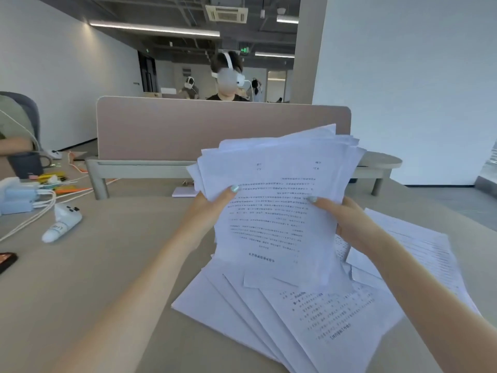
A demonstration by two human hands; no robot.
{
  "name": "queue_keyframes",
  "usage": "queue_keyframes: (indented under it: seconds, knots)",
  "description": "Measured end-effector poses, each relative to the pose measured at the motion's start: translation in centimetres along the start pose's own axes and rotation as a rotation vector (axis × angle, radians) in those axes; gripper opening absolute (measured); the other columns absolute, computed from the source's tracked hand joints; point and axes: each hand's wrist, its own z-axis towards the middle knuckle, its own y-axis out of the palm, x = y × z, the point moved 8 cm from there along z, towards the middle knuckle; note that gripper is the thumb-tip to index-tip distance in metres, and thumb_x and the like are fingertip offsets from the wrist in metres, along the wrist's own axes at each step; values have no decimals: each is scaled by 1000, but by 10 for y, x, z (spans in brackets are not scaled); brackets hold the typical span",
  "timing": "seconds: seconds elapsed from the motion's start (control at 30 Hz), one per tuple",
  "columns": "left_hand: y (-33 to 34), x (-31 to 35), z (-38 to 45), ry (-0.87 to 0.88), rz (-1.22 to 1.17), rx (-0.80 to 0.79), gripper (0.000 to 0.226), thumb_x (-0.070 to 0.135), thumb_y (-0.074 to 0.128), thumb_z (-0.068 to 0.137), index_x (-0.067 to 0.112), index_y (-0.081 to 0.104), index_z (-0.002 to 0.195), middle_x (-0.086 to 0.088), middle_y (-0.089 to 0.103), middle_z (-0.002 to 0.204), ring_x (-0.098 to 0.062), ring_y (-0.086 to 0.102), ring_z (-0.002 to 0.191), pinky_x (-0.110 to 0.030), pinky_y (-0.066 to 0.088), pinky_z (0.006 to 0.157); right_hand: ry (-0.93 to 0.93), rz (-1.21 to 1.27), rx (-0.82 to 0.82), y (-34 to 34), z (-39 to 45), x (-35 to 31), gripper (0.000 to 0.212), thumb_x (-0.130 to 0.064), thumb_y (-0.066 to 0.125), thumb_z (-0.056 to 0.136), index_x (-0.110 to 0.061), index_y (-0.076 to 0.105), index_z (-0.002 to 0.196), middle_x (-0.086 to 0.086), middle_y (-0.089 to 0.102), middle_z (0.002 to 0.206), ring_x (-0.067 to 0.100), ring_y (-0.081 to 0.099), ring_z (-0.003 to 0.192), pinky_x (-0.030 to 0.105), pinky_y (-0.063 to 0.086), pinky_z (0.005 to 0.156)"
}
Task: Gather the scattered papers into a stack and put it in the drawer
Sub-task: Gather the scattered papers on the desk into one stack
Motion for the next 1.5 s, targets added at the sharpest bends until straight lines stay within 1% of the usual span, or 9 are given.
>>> queue_keyframes:
  seconds: [0.2,0.3,0.43,0.53,0.7,0.9,1.03,1.23,1.5]
  knots:
    - [13,28,-1,19,48,18,3,41,57,87,43,57,89,29,59,89,7,56,86,-15,43,72,-120,-53,166,0,-1,-21,12,-20,68,82,-13,70,92,1,74,94,15,72,82,28,60,74]
    - [11,43,0,75,33,73,12,46,49,91,44,60,88,29,61,94,4,57,95,-17,43,82,-177,-22,188,-4,-5,-33,6,-21,67,83,-17,70,85,-2,74,88,14,72,78,27,60,71]
    - [14,1,-7,-27,37,80,43,56,36,92,37,47,129,25,48,121,-4,44,122,-25,30,102,-25,-125,160,-12,-7,10,14,-22,67,83,-17,67,96,3,72,100,18,70,88,31,59,77]
    - [23,-38,-16,-86,90,22,33,58,36,91,42,52,114,19,57,118,-8,52,119,-31,37,104,120,-242,128,-17,-9,47,15,-24,70,81,-19,68,95,5,72,102,20,70,88,38,55,84]
    - [28,-59,-23,-134,101,91,30,38,48,91,18,59,111,7,64,101,-12,60,96,-26,45,78,123,-339,305,-56,-3,45,8,-20,66,84,-13,65,83,0,68,76,12,67,55,26,56,57]
    - [60,-104,-54,-109,903,-139,33,43,38,94,15,45,111,6,49,103,-26,50,117,-32,34,78,362,-833,179,-77,12,86,26,-16,58,81,-3,63,103,15,67,96,34,65,89,41,53,82]
    - [80,-137,-78,-132,1221,-332,61,54,16,94,22,17,145,-4,16,156,-22,8,144,-43,13,112,445,-921,152,-79,19,102,34,-22,58,79,-6,63,109,14,67,104,32,65,92,41,53,88]
    - [78,-145,-73,-156,1231,-372,66,59,15,92,23,10,148,-8,2,160,-21,-3,147,-47,5,116,482,-719,203,-76,31,105,23,-18,57,84,-2,59,100,10,66,87,26,63,73,33,51,67]
    - [62,-142,-64,-181,1201,-364,72,60,17,92,23,1,151,-6,-4,161,-21,-3,147,-38,0,118,518,-634,138,-76,36,108,27,-3,54,88,-3,59,115,15,63,107,26,62,80,31,51,67]
